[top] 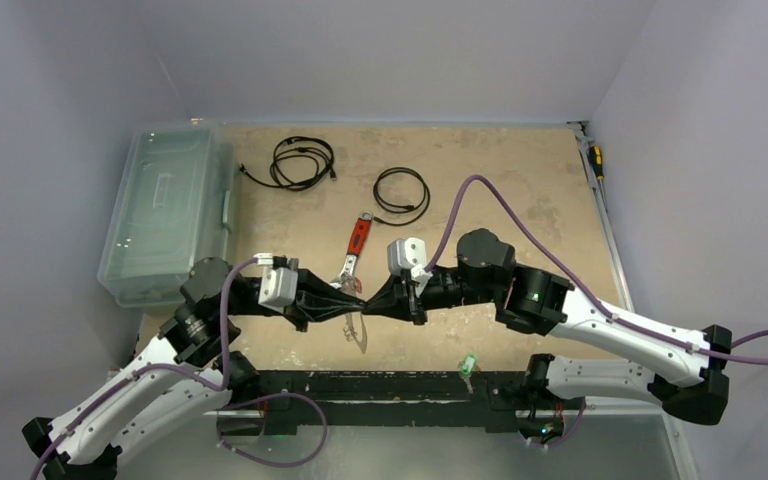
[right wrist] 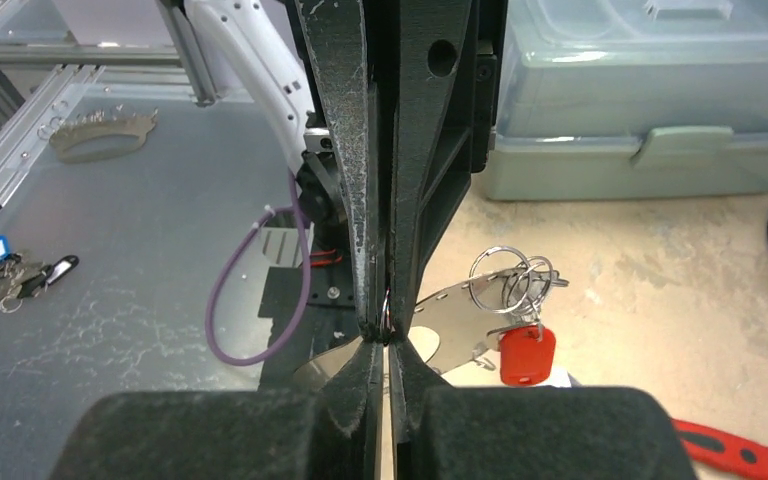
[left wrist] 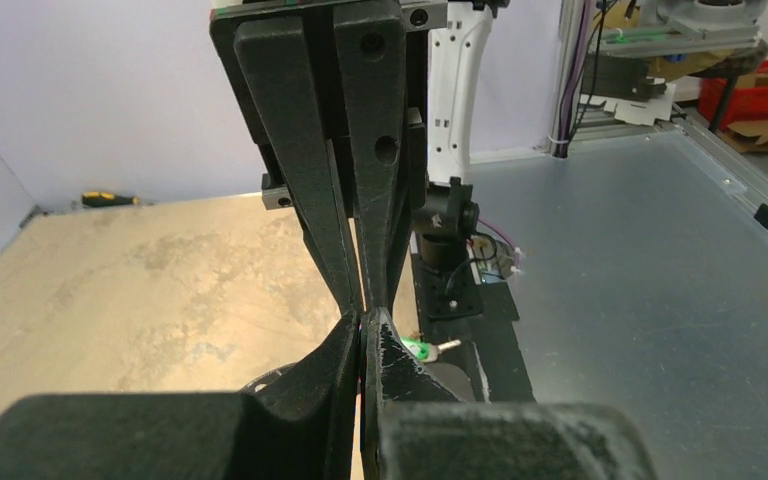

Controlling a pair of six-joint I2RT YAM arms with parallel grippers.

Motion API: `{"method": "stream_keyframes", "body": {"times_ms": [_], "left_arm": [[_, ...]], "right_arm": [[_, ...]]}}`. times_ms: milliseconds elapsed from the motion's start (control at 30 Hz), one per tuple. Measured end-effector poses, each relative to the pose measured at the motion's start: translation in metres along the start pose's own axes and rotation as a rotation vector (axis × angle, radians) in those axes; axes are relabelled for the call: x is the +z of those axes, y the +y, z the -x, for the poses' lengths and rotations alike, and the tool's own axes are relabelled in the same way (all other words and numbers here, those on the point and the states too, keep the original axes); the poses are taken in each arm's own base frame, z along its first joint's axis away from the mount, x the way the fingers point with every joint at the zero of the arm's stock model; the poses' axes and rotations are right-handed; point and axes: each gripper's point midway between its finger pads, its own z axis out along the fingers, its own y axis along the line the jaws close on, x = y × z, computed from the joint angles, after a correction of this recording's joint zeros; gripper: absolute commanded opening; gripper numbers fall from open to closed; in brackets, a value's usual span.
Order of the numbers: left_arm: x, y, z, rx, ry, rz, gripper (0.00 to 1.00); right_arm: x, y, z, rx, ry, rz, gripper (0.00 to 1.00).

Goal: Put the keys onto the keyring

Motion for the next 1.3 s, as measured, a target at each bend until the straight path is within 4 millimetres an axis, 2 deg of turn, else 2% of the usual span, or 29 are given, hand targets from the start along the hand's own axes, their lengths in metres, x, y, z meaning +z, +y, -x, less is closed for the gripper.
{"method": "stream_keyframes", "body": {"times_ms": [133, 367, 567, 800, 1033, 1300], "left_arm": [[0.001, -0.001, -0.011, -0.035, 0.037, -0.012, 0.00], [0.003, 0.002, -0.018, -0.044, 0.071, -0.018, 0.27], [0.003, 0.007, -0.016, -0.031, 0.077, 0.006, 0.39], [0.000, 0.014, -0.014, -0.035, 0.123, 0.051, 0.54], [-0.007, 0.016, 0.007, -0.008, 0.156, 0.092, 0.53], [-0.016, 0.016, 0.011, 0.007, 0.203, 0.120, 0.48]], "right_arm": [[0.001, 0.001, -0.011, 0.016, 0.041, 0.008, 0.00], [-0.002, 0.002, -0.018, 0.012, 0.069, 0.009, 0.00], [-0.003, 0.005, -0.017, 0.002, 0.064, 0.014, 0.00], [0.000, -0.002, -0.017, -0.014, 0.058, -0.023, 0.00], [0.005, -0.010, -0.002, -0.051, -0.001, -0.057, 0.00], [0.008, -0.027, -0.007, -0.063, 0.018, -0.139, 0.00]]}}
